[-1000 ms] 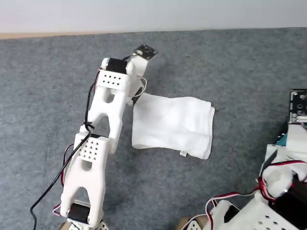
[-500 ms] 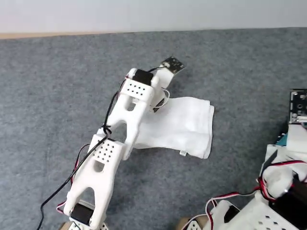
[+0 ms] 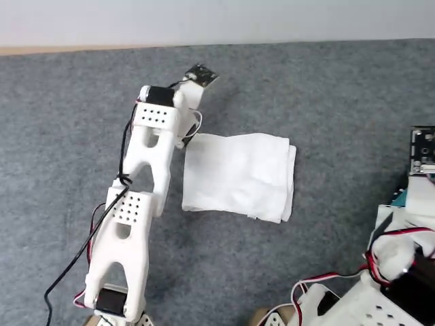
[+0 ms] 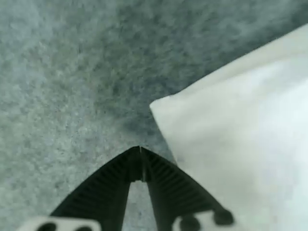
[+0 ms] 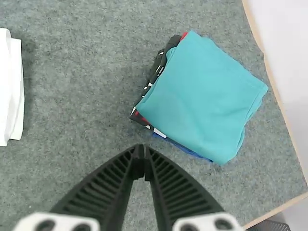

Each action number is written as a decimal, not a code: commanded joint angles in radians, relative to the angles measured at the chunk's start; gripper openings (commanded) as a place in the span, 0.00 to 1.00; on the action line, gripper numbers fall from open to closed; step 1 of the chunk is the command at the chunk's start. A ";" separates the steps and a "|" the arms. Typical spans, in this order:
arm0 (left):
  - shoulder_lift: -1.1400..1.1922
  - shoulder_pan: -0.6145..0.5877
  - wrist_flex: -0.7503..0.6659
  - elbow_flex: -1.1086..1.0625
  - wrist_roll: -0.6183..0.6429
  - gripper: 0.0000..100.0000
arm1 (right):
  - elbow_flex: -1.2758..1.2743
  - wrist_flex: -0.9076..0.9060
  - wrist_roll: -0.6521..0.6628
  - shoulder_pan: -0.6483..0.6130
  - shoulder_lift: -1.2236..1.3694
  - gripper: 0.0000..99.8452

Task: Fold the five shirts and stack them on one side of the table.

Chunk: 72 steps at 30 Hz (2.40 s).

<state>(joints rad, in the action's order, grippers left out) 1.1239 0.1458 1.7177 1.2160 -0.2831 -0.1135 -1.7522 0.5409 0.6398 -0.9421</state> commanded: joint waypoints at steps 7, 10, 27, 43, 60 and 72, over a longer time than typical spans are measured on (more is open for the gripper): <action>-0.118 0.092 0.035 0.128 -0.006 0.01 | 0.005 -0.018 0.006 0.008 -0.005 0.01; -0.110 0.138 0.003 0.120 -0.006 0.01 | 0.005 -0.018 0.006 0.008 -0.005 0.01; 0.064 -0.003 -0.060 0.125 -0.008 0.01 | 0.005 -0.018 0.011 0.008 -0.005 0.01; -0.075 0.077 0.041 0.240 0.037 0.01 | 0.005 -0.018 0.011 0.010 -0.005 0.01; -0.654 0.173 0.032 -0.783 0.140 0.01 | 0.005 -0.018 0.011 0.008 -0.005 0.01; -0.689 0.175 -0.046 -1.015 0.161 0.01 | 0.005 -0.018 0.011 0.008 -0.005 0.01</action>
<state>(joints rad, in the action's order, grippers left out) 0.5040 0.3145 1.7070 0.2355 -0.1312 -0.1135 -1.7522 0.5409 0.6398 -0.9421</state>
